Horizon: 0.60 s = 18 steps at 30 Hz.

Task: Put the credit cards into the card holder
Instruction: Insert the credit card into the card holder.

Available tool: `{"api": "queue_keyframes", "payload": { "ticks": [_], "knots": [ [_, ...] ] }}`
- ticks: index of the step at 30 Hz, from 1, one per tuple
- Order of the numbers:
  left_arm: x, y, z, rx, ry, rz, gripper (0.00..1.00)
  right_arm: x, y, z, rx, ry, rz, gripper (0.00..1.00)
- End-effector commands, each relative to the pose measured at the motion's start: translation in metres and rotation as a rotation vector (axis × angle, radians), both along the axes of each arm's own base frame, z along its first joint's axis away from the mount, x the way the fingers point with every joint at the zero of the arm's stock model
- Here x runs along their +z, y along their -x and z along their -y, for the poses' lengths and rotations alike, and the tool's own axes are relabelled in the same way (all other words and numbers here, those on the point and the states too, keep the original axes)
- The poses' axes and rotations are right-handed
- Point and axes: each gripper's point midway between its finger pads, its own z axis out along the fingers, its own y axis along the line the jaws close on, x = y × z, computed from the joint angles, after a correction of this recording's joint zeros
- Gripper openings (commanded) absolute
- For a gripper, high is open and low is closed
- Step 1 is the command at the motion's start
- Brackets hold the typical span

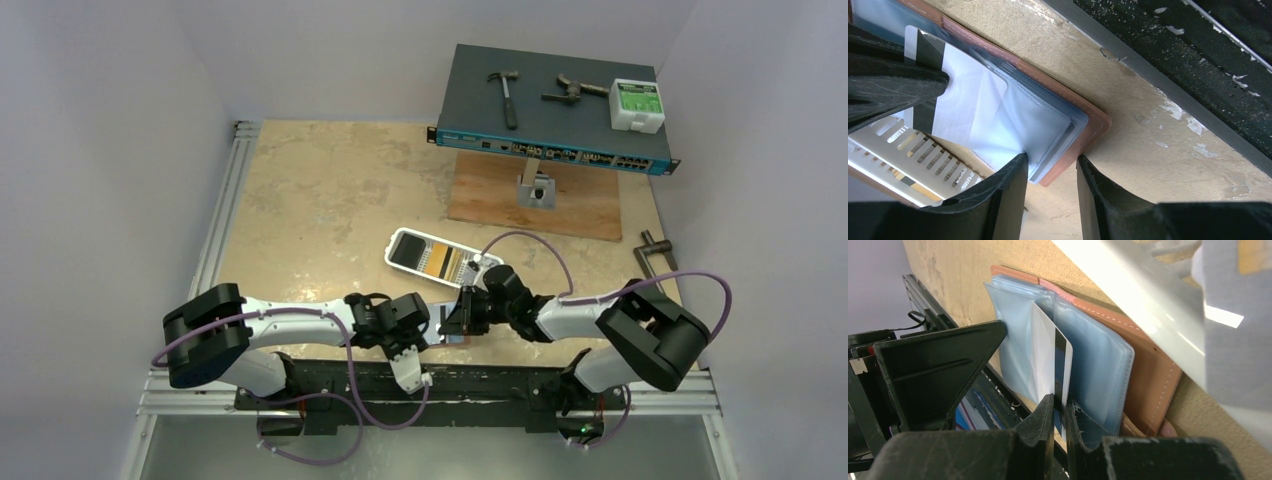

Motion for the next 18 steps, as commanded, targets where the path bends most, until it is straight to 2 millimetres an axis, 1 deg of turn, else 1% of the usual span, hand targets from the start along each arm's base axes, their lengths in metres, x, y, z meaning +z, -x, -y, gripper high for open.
{"api": "queue_keyframes", "payload": {
  "ticks": [1, 8, 13, 18],
  "knots": [
    [-0.015, 0.014, -0.007, 0.003, -0.028, -0.062, 0.41, -0.026, 0.021, 0.016, 0.067, 0.116, -0.072, 0.01],
    [-0.014, 0.011, -0.004, 0.012, -0.008, -0.042, 0.49, -0.023, 0.019, 0.013, 0.086, 0.123, -0.066, 0.01],
    [-0.014, 0.011, -0.004, 0.019, -0.002, -0.04, 0.49, -0.02, 0.009, 0.007, 0.094, 0.132, -0.041, 0.02],
    [-0.011, 0.01, 0.001, 0.033, 0.034, -0.034, 0.49, -0.013, 0.002, -0.002, 0.095, 0.13, -0.017, 0.09]
  ]
}}
